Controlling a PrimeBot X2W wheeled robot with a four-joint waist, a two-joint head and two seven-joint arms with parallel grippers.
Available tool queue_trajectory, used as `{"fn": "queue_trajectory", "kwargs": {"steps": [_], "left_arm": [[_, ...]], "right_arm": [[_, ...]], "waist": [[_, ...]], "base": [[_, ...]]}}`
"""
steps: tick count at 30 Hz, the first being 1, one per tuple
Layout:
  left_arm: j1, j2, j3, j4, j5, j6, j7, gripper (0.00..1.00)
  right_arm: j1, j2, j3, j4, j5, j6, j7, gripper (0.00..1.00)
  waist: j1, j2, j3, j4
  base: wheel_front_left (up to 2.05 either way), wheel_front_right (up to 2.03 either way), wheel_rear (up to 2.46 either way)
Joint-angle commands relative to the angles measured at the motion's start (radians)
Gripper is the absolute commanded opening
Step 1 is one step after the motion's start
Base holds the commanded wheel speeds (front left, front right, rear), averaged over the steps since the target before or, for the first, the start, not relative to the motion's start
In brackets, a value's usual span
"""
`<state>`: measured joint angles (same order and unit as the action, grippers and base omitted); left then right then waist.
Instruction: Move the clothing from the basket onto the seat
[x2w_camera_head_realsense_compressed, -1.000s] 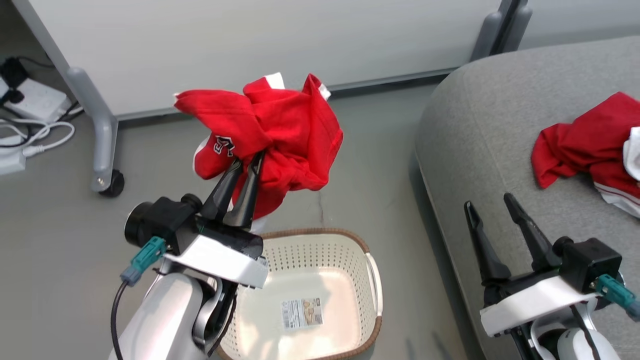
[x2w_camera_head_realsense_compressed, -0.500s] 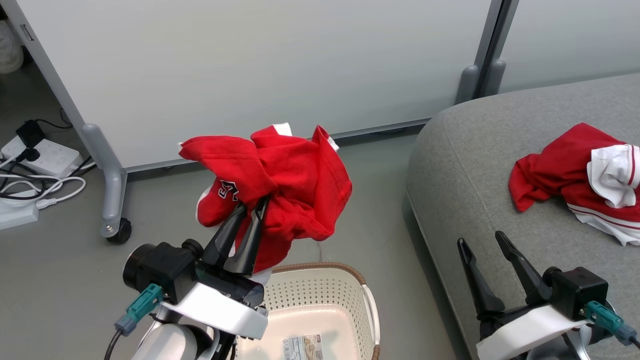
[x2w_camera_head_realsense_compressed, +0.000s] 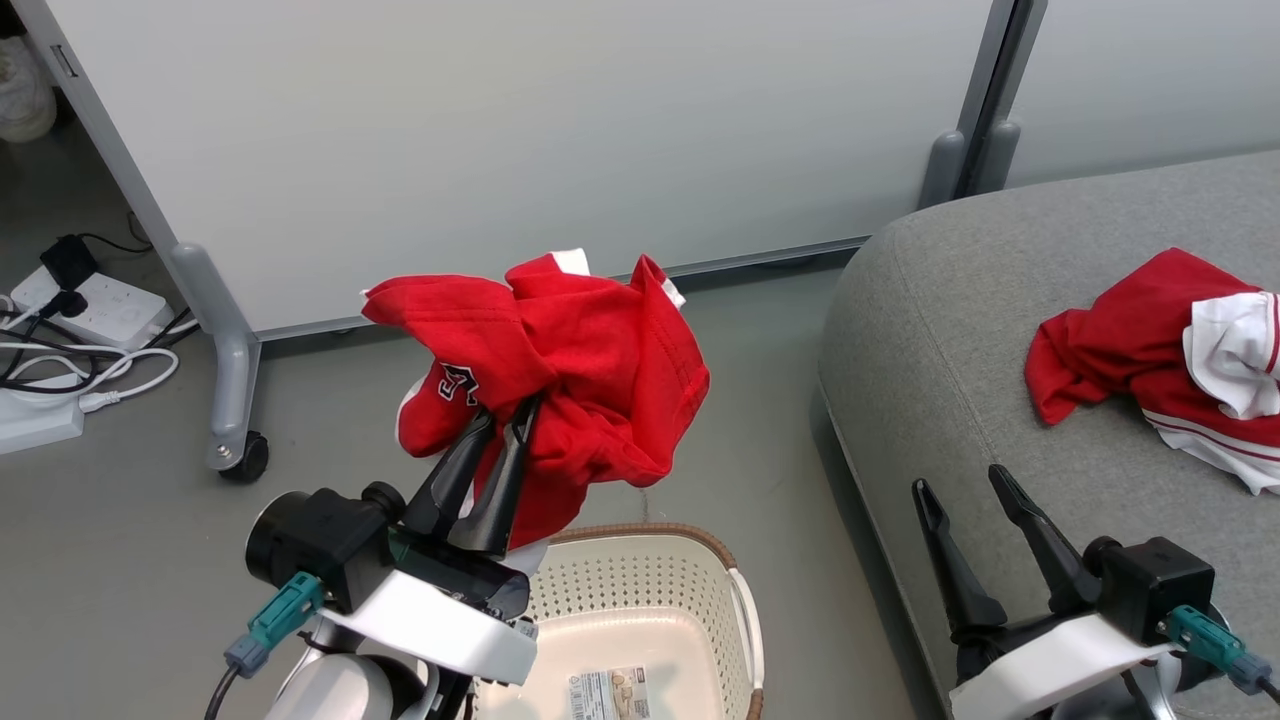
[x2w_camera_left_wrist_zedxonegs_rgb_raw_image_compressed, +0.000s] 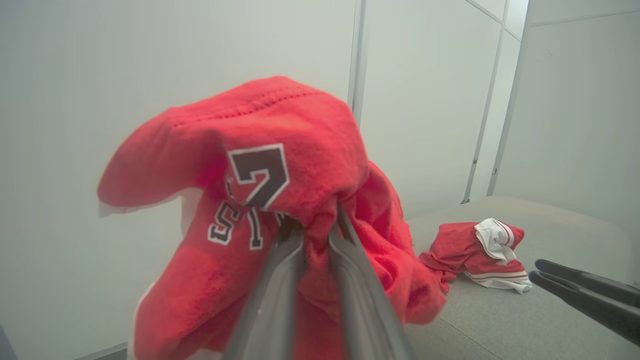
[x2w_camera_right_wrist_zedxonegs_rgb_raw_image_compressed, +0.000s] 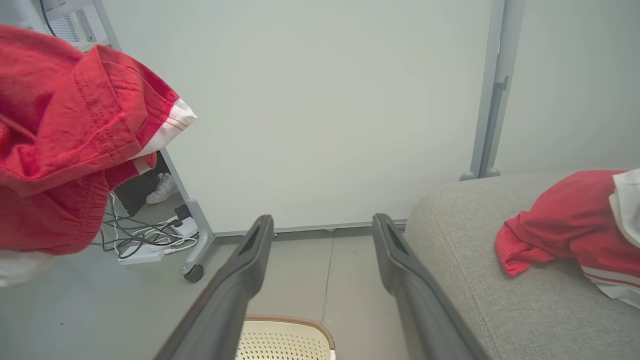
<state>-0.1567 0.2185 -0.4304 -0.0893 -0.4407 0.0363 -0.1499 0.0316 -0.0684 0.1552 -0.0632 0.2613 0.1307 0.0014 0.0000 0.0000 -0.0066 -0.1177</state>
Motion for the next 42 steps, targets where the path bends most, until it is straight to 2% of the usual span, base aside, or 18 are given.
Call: {"fn": "queue_trajectory", "kwargs": {"steps": [1,7,15,20,29,30,31,32,39,40,41,42], "left_arm": [[-0.009,0.003,0.001,-0.004,-0.004,0.000,-0.002,0.00],[-0.021,0.001,-0.005,-0.002,-0.006,-0.002,-0.004,0.00],[-0.037,-0.004,-0.018,0.000,-0.006,-0.002,0.001,0.00],[-0.039,-0.007,-0.027,0.004,-0.003,-0.004,-0.001,0.00],[-0.048,-0.016,-0.051,0.004,-0.003,-0.010,-0.003,0.00],[-0.049,-0.017,-0.053,0.004,-0.003,-0.011,-0.002,0.00],[-0.049,-0.017,-0.056,0.004,-0.003,-0.013,-0.002,0.00],[-0.050,-0.017,-0.058,0.004,-0.003,-0.013,-0.001,0.00],[-0.049,-0.014,-0.067,0.013,-0.016,-0.015,0.014,0.00],[-0.049,-0.014,-0.066,0.014,-0.019,-0.014,0.013,0.21],[-0.049,-0.014,-0.065,0.014,-0.021,-0.012,0.014,0.74],[-0.051,-0.012,-0.065,0.013,-0.016,-0.012,0.014,1.00]], "right_arm": [[-0.012,-0.002,0.005,-0.006,-0.005,0.000,0.002,1.00],[-0.086,0.001,0.090,-0.038,0.028,0.000,-0.008,1.00],[-0.224,0.006,0.348,-0.054,0.106,0.000,-0.004,1.00],[-0.297,-0.001,0.450,0.000,0.138,0.000,0.012,1.00],[-0.444,0.003,0.579,0.219,0.202,0.000,-0.006,1.00],[-0.455,0.005,0.586,0.235,0.211,0.000,-0.013,0.61],[-0.464,0.006,0.593,0.248,0.222,0.000,-0.021,0.45],[-0.475,0.007,0.601,0.262,0.225,0.000,-0.027,0.00],[-0.517,0.007,0.608,0.302,0.253,0.000,-0.076,0.00],[-0.518,0.005,0.606,0.304,0.253,0.000,-0.078,0.00],[-0.520,0.003,0.601,0.304,0.254,0.000,-0.085,0.00],[-0.521,0.000,0.593,0.304,0.253,0.000,-0.089,0.00]], "waist": [[0.0000,0.0000,0.001,0.001],[0.0000,0.0000,0.004,0.005],[0.0000,0.0000,0.008,0.010],[0.0000,0.0000,0.012,0.014],[0.0000,0.0000,0.023,0.030],[0.0000,0.0000,0.023,0.032],[0.0000,0.0000,0.024,0.033],[0.0000,0.0000,0.024,0.034],[0.0000,0.0000,0.028,0.037],[0.0000,0.0000,0.028,0.037],[0.0000,0.0000,0.028,0.037],[0.0000,0.0000,0.028,0.037]], "base": [[0.00,0.00,0.00],[0.00,0.00,0.00],[0.00,0.00,0.00],[0.00,0.00,0.00],[0.00,0.00,0.00],[0.00,0.00,0.00],[0.00,0.00,0.00],[0.00,0.00,0.00],[0.00,0.00,0.00],[0.00,0.00,0.00],[0.00,0.00,0.00],[0.00,0.00,0.00]]}}
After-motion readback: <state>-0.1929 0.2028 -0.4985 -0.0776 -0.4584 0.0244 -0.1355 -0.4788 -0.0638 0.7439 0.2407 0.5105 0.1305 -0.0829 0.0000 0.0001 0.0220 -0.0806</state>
